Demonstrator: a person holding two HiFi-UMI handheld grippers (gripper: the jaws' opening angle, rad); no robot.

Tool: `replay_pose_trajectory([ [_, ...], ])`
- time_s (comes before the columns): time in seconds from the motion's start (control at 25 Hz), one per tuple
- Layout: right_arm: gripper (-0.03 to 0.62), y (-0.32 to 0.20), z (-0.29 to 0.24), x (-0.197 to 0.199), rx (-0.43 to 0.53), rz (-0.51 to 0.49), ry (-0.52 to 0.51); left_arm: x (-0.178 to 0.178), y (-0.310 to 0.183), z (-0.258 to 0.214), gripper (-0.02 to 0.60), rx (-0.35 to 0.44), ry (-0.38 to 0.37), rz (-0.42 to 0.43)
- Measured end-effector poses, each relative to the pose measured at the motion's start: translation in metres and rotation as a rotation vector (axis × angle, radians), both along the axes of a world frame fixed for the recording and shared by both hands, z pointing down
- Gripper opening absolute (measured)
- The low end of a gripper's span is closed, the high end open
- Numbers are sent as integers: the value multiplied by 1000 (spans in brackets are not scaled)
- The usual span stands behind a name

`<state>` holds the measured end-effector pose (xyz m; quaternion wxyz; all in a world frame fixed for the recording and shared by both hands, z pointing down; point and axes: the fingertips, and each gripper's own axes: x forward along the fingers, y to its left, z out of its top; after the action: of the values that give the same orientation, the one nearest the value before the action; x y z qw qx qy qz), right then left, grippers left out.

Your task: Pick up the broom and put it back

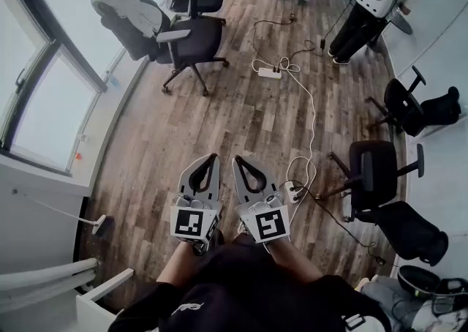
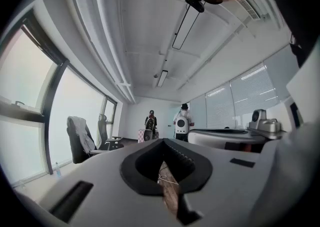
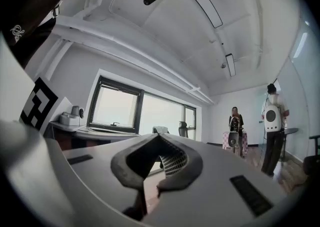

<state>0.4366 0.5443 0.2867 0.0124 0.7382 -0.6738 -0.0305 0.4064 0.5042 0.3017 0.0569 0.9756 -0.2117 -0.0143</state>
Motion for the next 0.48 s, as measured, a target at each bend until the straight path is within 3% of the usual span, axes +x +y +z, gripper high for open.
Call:
replay_pose_trajectory([
  [0.48,21,-48,2,-48,32,-41,-24,-51,-39,0,2,13,-6,-25],
])
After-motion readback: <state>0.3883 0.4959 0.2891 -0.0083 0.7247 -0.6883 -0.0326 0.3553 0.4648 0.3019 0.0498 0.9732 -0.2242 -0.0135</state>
